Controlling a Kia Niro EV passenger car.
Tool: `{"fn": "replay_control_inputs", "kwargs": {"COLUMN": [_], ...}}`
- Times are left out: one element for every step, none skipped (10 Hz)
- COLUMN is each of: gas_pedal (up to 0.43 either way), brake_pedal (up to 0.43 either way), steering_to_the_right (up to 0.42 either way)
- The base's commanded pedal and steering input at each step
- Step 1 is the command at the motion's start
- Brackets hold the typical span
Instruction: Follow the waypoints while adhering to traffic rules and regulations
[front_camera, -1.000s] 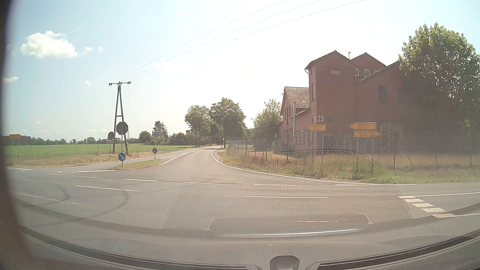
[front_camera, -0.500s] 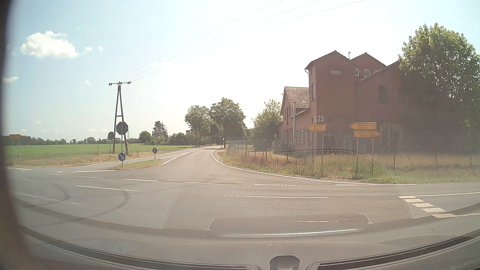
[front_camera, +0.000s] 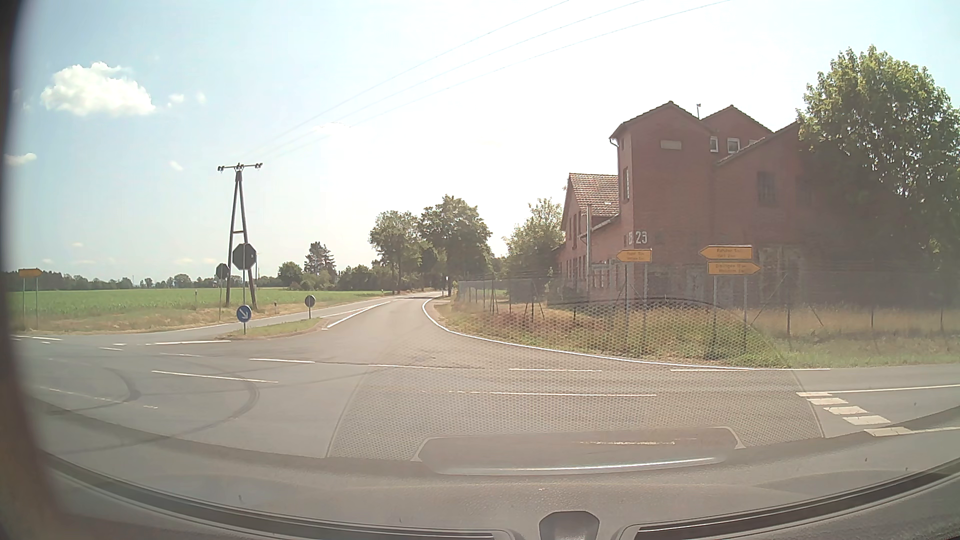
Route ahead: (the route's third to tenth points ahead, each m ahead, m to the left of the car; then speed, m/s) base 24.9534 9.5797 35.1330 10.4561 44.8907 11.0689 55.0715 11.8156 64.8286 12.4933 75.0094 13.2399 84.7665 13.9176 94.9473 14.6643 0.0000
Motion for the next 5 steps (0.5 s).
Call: {"fn": "replay_control_inputs", "kwargs": {"gas_pedal": [0.000,0.000,0.000,0.000,0.000], "brake_pedal": [0.360,0.354,0.360,0.360,0.360], "steering_to_the_right": [-0.064,-0.064,-0.064,-0.064,-0.064]}}
